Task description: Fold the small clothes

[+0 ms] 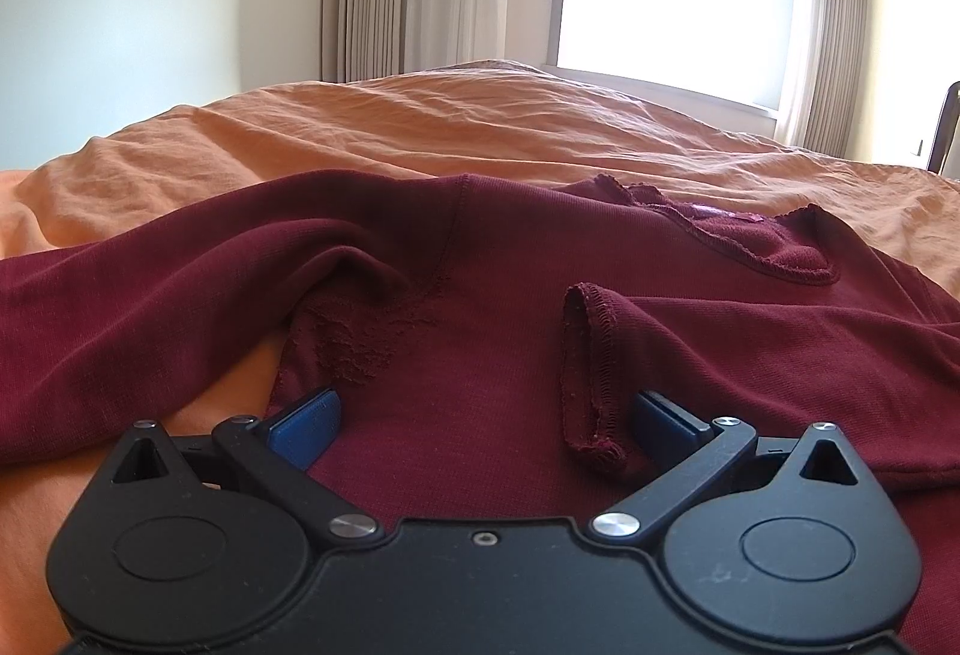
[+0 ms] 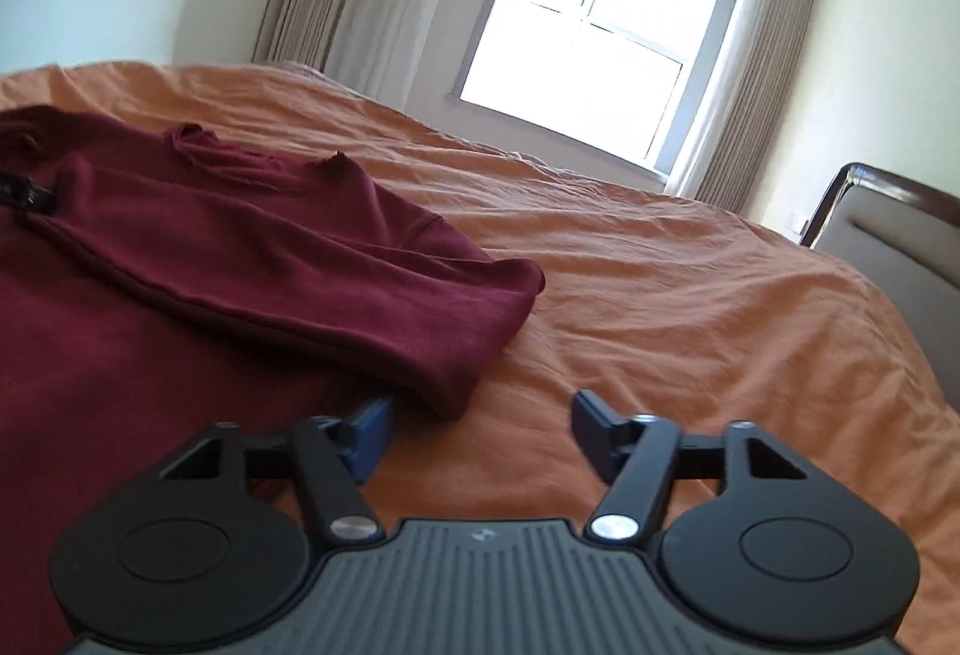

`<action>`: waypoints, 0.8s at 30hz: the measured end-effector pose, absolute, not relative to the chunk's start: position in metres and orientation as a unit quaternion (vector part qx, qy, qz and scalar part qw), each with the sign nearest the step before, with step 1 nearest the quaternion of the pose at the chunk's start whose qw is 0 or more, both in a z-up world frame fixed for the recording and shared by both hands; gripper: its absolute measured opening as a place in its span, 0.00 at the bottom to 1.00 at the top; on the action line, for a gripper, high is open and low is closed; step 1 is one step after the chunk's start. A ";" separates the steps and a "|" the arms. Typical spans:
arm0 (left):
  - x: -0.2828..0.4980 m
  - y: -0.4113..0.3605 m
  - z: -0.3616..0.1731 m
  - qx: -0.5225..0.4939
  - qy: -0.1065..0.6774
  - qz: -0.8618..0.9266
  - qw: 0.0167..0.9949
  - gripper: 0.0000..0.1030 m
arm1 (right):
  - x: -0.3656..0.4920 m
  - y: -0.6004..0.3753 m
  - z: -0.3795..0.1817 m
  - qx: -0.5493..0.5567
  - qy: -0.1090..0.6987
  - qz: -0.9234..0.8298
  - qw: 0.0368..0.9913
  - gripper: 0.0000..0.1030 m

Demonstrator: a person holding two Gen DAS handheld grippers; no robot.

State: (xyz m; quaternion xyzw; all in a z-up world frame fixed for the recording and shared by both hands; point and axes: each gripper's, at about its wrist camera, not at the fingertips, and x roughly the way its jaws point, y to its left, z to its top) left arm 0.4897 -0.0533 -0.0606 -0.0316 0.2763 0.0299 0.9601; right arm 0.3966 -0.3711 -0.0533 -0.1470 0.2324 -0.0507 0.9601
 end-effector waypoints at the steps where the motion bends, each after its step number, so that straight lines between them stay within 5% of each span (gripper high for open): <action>1: 0.490 -0.053 -0.061 -0.032 0.276 0.030 0.960 1.00 | 0.402 -0.370 -0.056 -0.144 0.234 -0.055 0.960 0.46; 4: 0.490 -0.053 -0.061 -0.032 0.276 0.030 0.960 1.00 | 0.405 -0.376 -0.060 -0.120 0.228 -0.054 0.965 0.11; 15: 0.490 -0.054 -0.061 -0.032 0.276 0.030 0.960 1.00 | 0.399 -0.376 -0.074 -0.131 0.256 -0.076 0.955 0.09; 16: 0.490 -0.053 -0.061 -0.031 0.276 0.030 0.960 1.00 | 0.398 -0.376 -0.074 -0.131 0.254 -0.076 0.955 0.13; 18: 0.489 -0.053 -0.061 -0.032 0.276 0.030 0.960 1.00 | 0.393 -0.379 -0.069 -0.120 0.249 -0.078 0.958 0.36; 19: 0.489 -0.053 -0.061 -0.033 0.276 0.030 0.960 1.00 | 0.388 -0.381 -0.066 -0.110 0.243 -0.078 0.961 0.62; 20: 0.490 -0.053 -0.061 -0.034 0.275 0.029 0.960 1.00 | 0.383 -0.384 -0.062 -0.101 0.236 -0.077 0.963 0.73; 24: 0.489 -0.050 -0.060 -0.042 0.275 0.025 0.960 1.00 | 0.351 -0.387 -0.040 -0.066 0.216 -0.060 0.972 0.85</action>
